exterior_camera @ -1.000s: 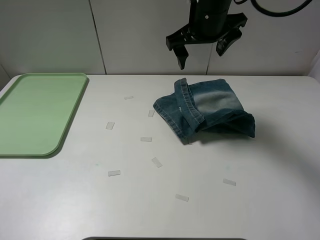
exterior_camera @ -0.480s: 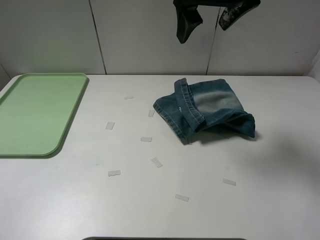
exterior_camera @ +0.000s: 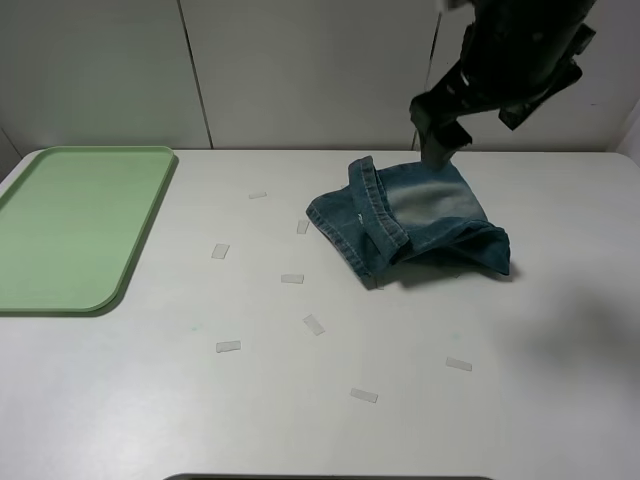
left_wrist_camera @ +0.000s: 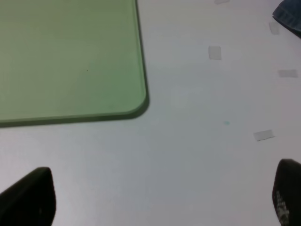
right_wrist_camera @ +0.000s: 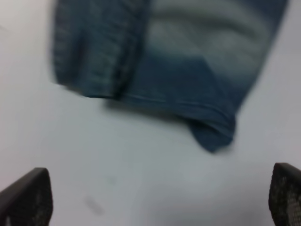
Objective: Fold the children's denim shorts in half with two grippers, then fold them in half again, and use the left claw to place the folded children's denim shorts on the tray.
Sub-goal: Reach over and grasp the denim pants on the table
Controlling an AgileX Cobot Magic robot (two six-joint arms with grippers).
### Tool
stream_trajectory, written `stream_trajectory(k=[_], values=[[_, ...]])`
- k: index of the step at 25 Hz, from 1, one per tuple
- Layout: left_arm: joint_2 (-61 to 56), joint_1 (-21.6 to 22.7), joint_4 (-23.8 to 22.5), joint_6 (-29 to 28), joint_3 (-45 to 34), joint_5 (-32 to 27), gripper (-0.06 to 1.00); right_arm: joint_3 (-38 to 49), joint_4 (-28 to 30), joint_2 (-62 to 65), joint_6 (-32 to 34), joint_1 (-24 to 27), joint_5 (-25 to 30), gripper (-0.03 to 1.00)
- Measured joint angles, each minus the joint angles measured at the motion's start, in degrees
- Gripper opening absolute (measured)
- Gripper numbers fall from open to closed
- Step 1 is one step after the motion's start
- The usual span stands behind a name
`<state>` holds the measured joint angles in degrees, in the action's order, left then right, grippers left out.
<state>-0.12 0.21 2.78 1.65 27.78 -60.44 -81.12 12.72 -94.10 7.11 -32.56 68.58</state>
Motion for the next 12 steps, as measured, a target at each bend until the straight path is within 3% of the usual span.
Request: stream_trajectory(k=[12], values=[[0.0, 0.0, 0.0, 0.0, 0.0, 0.0, 0.91, 0.2, 2.0, -20.8, 0.7, 14.0, -17.1, 0.70]])
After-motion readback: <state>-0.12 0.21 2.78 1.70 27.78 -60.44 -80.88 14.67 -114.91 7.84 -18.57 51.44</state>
